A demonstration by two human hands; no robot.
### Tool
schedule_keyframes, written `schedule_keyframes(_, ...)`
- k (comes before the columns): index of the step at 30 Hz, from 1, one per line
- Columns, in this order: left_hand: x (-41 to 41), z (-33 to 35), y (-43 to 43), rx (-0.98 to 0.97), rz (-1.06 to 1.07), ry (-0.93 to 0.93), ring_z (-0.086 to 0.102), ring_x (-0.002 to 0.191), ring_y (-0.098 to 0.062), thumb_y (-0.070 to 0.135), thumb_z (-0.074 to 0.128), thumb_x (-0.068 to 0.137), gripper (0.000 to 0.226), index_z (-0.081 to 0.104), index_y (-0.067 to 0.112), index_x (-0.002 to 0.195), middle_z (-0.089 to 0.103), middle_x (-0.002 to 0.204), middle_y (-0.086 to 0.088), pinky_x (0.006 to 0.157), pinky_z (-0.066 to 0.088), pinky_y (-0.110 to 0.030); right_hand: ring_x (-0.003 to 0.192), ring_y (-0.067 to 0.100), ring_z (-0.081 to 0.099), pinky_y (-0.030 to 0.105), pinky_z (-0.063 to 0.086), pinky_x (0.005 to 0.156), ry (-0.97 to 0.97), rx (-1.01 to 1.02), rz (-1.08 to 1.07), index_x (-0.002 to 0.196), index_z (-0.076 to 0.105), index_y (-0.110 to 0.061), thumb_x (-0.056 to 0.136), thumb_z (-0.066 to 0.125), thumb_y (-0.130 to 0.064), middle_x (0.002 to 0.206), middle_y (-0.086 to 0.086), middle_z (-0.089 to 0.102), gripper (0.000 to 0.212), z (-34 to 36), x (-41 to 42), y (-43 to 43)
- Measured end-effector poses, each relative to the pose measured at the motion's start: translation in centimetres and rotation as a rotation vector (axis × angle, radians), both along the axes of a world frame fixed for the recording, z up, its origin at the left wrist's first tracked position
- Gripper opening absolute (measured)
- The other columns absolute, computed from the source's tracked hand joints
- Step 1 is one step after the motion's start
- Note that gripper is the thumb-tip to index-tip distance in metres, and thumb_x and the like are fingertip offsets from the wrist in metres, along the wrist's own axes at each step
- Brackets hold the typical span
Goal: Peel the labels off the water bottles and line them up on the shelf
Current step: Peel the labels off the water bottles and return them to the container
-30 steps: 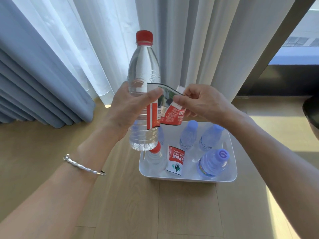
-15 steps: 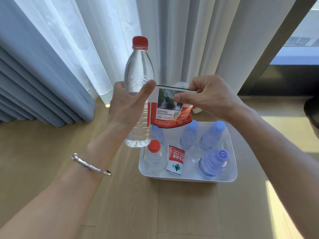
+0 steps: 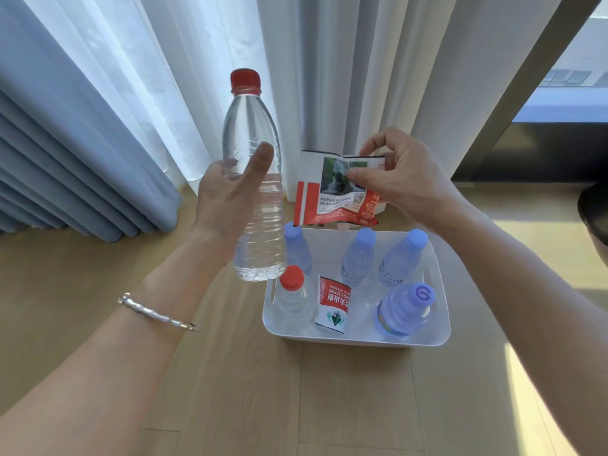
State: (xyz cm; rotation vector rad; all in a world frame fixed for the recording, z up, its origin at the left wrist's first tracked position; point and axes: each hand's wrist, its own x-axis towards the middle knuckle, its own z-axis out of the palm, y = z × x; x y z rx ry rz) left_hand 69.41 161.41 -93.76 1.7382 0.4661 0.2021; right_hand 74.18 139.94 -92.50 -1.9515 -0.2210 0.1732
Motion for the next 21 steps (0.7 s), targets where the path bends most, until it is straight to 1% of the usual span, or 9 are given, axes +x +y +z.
schedule_keyframes(2, -0.3, 0.4, -0.6, -0.124, -0.065, -0.025, 0.068, 0.068, -0.020, 0.068, 0.061, 0.075, 0.063, 0.066, 0.007, 0.092, 0.070, 0.078, -0.007, 0.066, 0.058, -0.036, 0.067, 0.020, 0.074, 0.049, 0.060, 0.073, -0.009, -0.044, -0.026, 0.082, 0.054, -0.028, 0.083, 0.074, -0.021, 0.078, 0.002, 0.071, 0.021, -0.3, 0.1, -0.5)
schedule_keyframes(4, -0.5, 0.8, -0.9, -0.223, -0.143, -0.047, 0.069, 0.069, -0.020, 0.068, 0.058, 0.077, 0.062, 0.067, 0.009, 0.093, 0.070, 0.077, -0.007, 0.065, 0.057, -0.034, 0.069, 0.019, 0.074, 0.046, 0.060, 0.074, -0.002, -0.100, -0.038, 0.081, 0.053, -0.028, 0.083, 0.074, -0.024, 0.083, 0.002, 0.072, 0.021, -0.6, 0.0, -0.9)
schedule_keyframes(8, -0.2, 1.1, -1.0, -0.295, -0.340, -0.033, 0.070, 0.079, -0.020, 0.080, 0.064, 0.048, 0.074, 0.071, 0.021, 0.091, 0.072, 0.086, -0.004, 0.071, 0.054, -0.036, 0.075, 0.023, 0.073, 0.044, 0.061, 0.069, 0.026, -0.077, -0.027, 0.084, 0.052, -0.032, 0.082, 0.074, -0.024, 0.092, 0.012, 0.071, 0.024, -0.8, -0.3, -0.4)
schedule_keyframes(11, -0.5, 1.2, -1.8, -0.330, -0.419, -0.033, 0.072, 0.079, -0.016, 0.075, 0.062, 0.049, 0.075, 0.068, 0.019, 0.098, 0.074, 0.086, 0.001, 0.069, 0.055, -0.032, 0.085, 0.026, 0.071, 0.047, 0.058, 0.078, 0.014, -0.103, 0.008, 0.088, 0.052, -0.038, 0.078, 0.076, -0.030, 0.096, 0.014, 0.070, 0.027, -0.9, -0.6, 0.4)
schedule_keyframes(13, -0.9, 1.1, -2.3, -0.320, -0.436, -0.046, 0.073, 0.083, -0.015, 0.069, 0.057, 0.053, 0.074, 0.065, 0.015, 0.103, 0.076, 0.087, 0.000, 0.071, 0.057, -0.030, 0.080, 0.022, 0.073, 0.044, 0.059, 0.077, 0.042, -0.072, 0.056, 0.097, 0.056, -0.032, 0.080, 0.077, -0.025, 0.091, 0.010, 0.072, 0.028, -0.8, -0.8, 0.9)
schedule_keyframes(14, -1.0, 1.0, -2.4, -0.303, -0.441, -0.046, 0.073, 0.089, -0.019, 0.069, 0.057, 0.056, 0.076, 0.065, 0.013, 0.108, 0.076, 0.092, -0.003, 0.076, 0.057, -0.034, 0.073, 0.015, 0.073, 0.038, 0.061, 0.074, 0.065, -0.047, 0.072, 0.100, 0.058, -0.026, 0.082, 0.076, -0.021, 0.086, 0.005, 0.073, 0.026, -0.9, -0.9, 1.1)
schedule_keyframes(17, -1.2, 0.6, -2.4, -0.223, -0.446, -0.043, 0.071, 0.098, -0.030, 0.074, 0.062, 0.058, 0.089, 0.064, 0.007, 0.115, 0.073, 0.103, -0.016, 0.087, 0.055, -0.045, 0.053, -0.001, 0.064, 0.016, 0.053, 0.051, 0.096, -0.025, 0.105, 0.094, 0.063, -0.017, 0.084, 0.074, -0.015, 0.070, -0.007, 0.069, 0.015, -0.9, -1.3, 1.5)
schedule_keyframes(19, -1.3, 0.4, -2.4, -0.206, -0.428, -0.052, 0.071, 0.094, -0.032, 0.075, 0.062, 0.056, 0.092, 0.064, 0.004, 0.113, 0.073, 0.101, -0.019, 0.084, 0.056, -0.044, 0.051, -0.001, 0.063, 0.013, 0.047, 0.047, 0.118, -0.028, 0.116, 0.086, 0.063, -0.020, 0.085, 0.073, -0.016, 0.062, -0.009, 0.068, 0.011, -1.2, -1.3, 1.5)
schedule_keyframes(21, -1.4, 0.5, -2.6, -0.197, -0.415, -0.076, 0.072, 0.091, -0.033, 0.076, 0.063, 0.053, 0.096, 0.063, 0.000, 0.112, 0.072, 0.099, -0.021, 0.082, 0.058, -0.043, 0.057, 0.006, 0.068, 0.020, 0.054, 0.056, 0.140, -0.013, 0.122, 0.084, 0.062, -0.022, 0.086, 0.072, -0.017, 0.064, -0.006, 0.069, 0.011, -1.3, -1.2, 1.3)
